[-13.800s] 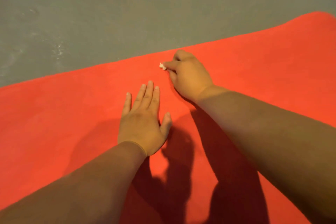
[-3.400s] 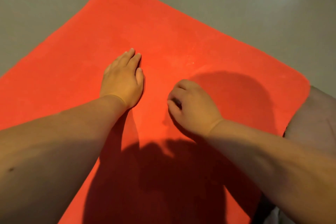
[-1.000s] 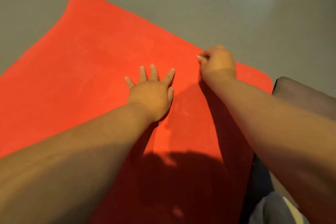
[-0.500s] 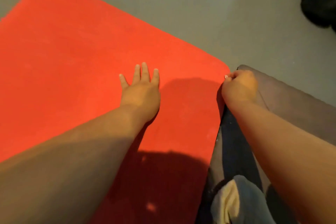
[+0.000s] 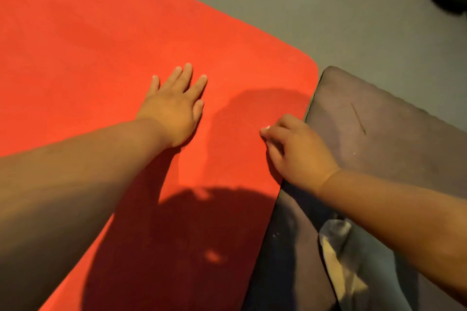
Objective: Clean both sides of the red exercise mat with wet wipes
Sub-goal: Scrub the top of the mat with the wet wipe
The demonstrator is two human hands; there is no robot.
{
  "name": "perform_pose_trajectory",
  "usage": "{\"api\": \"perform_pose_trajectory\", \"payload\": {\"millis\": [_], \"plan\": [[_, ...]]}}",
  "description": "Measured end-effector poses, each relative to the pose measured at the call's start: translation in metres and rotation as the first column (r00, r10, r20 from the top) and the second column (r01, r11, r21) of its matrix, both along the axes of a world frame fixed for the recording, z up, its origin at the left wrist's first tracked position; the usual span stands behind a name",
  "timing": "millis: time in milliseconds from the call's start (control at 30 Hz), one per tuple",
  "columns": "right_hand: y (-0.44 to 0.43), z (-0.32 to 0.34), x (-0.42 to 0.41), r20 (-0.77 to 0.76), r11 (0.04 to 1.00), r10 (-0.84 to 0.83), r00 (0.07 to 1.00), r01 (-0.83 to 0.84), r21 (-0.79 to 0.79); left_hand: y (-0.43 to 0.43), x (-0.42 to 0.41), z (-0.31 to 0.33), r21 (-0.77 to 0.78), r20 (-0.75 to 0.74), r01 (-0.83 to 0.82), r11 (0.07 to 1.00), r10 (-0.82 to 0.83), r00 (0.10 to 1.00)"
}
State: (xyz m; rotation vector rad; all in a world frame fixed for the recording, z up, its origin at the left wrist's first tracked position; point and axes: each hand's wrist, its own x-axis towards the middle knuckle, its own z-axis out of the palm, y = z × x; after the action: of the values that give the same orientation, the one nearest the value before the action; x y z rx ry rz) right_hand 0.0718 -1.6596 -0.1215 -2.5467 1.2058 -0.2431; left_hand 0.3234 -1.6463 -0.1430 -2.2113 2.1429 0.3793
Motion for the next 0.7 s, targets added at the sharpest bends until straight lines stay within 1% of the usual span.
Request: {"api": "perform_pose_trajectory", "payload": {"millis": [67,100,133,200,233,267,300,333,367,400,467,500,533,567,600,633,667,700], "plan": [[0.003,0.005,-0.004,-0.062,0.978,0.199,0.978,-0.195,0.072,0.012,0.007,-0.004,-0.038,-0.009,0.032,0.999,-0.032,0.999],[-0.010,0.006,-0.006,-0.097,0.967,0.251,0.963,-0.245,0.068,0.016,0.008,-0.006,-0.055,-0.011,0.028,0.998,-0.029,1.000],[-0.028,0.006,-0.009,-0.121,0.971,0.239,0.963,-0.237,0.031,0.018,0.008,-0.007,-0.067,-0.013,0.018,0.998,-0.019,1.000],[-0.068,0.007,-0.015,-0.147,0.998,0.019,0.989,-0.027,-0.049,0.019,0.003,-0.007,-0.071,-0.021,-0.009,0.997,0.008,1.000],[-0.078,0.006,-0.019,-0.160,0.995,-0.086,0.983,0.077,-0.059,0.020,0.000,-0.007,-0.063,-0.027,-0.023,0.998,0.021,0.999],[-0.077,0.006,-0.021,-0.165,0.991,-0.132,0.977,0.126,-0.051,0.021,-0.002,-0.007,-0.055,-0.032,-0.034,0.998,0.033,0.999],[-0.065,0.007,-0.019,-0.174,0.994,-0.111,0.979,0.106,-0.037,0.022,-0.003,-0.006,-0.047,-0.038,-0.039,0.998,0.037,0.999],[-0.046,0.008,-0.016,-0.165,1.000,-0.026,0.986,0.025,-0.009,0.024,-0.004,-0.006,-0.039,-0.043,-0.040,0.998,0.039,0.998],[-0.022,0.008,-0.011,-0.147,0.995,0.097,0.984,-0.092,0.043,0.028,-0.003,-0.005,-0.035,-0.049,-0.041,0.999,0.039,0.998],[0.003,0.011,-0.007,-0.116,0.968,0.236,0.965,-0.223,0.115,0.034,-0.002,-0.004,-0.036,-0.059,-0.042,0.998,0.040,0.997],[0.038,0.013,-0.002,-0.049,0.857,0.479,0.877,-0.454,0.244,0.049,0.001,-0.005,-0.064,-0.064,-0.042,0.997,0.038,0.997],[0.038,0.014,-0.003,-0.058,0.801,0.570,0.820,-0.538,0.265,0.057,0.002,-0.005,-0.074,-0.057,-0.040,0.996,0.036,0.998],[0.025,0.015,-0.003,-0.078,0.775,0.617,0.783,-0.588,0.229,0.063,0.003,-0.005,-0.076,-0.046,-0.039,0.996,0.035,0.998],[0.004,0.012,-0.002,-0.106,0.805,0.589,0.801,-0.570,0.163,0.070,0.006,-0.006,-0.075,-0.033,-0.044,0.996,0.042,0.999],[-0.023,0.010,-0.001,-0.115,0.888,0.460,0.881,-0.453,0.080,0.074,0.009,-0.006,-0.076,-0.021,-0.061,0.995,0.060,0.998],[-0.051,0.009,-0.002,-0.119,0.969,0.245,0.962,-0.247,-0.004,0.078,0.013,-0.007,-0.079,-0.010,-0.089,0.993,0.089,0.996],[-0.077,0.008,-0.005,-0.120,0.998,0.003,0.993,-0.010,-0.061,0.082,0.017,-0.007,-0.086,-0.001,-0.130,0.988,0.130,0.991],[-0.092,0.007,-0.007,-0.108,0.979,-0.199,0.974,0.192,-0.067,0.085,0.020,-0.008,-0.093,0.003,-0.176,0.980,0.177,0.984]]}}
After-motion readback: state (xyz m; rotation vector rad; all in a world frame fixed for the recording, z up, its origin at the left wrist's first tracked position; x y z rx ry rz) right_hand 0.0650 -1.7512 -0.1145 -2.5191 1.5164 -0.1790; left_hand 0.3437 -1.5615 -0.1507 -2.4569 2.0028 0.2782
